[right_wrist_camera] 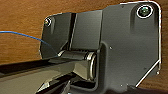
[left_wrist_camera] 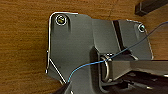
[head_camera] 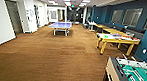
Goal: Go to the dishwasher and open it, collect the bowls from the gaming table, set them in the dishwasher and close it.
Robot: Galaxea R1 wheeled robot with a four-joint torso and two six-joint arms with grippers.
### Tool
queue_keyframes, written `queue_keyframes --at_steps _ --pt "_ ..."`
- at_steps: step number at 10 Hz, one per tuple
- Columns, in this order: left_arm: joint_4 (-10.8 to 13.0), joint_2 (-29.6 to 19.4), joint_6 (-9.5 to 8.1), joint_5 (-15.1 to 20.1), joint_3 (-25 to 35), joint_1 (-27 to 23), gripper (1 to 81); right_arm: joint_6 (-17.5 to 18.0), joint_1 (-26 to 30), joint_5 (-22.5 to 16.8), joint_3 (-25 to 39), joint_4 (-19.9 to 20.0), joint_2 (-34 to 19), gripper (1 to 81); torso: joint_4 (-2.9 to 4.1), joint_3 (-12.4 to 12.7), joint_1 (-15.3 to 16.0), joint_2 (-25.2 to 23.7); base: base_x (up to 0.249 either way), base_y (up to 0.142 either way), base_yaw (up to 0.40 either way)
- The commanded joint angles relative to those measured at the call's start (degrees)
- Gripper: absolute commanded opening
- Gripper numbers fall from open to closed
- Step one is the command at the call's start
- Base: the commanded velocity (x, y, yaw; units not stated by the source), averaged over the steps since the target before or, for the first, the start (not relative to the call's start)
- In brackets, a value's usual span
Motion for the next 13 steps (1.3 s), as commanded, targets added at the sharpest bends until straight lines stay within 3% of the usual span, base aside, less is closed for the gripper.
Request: queue_keyframes --at_steps 1,13 --pt "0.77 -0.99 -0.18 2.59 0.18 -1.83 81.1 -0.08 2.68 -3.17 0.37 -0.17 -0.35 81.1 0.0 0.0 0.0 0.0 0.191 0.0 0.0" --pt "0.77 -0.37 -0.18 2.59 0.18 -1.74 81.1 -0.08 2.07 -2.64 -0.25 -0.26 -0.35 81.1 0.0 -0.02 -0.01 -0.04 0.188 0.0 0.0"
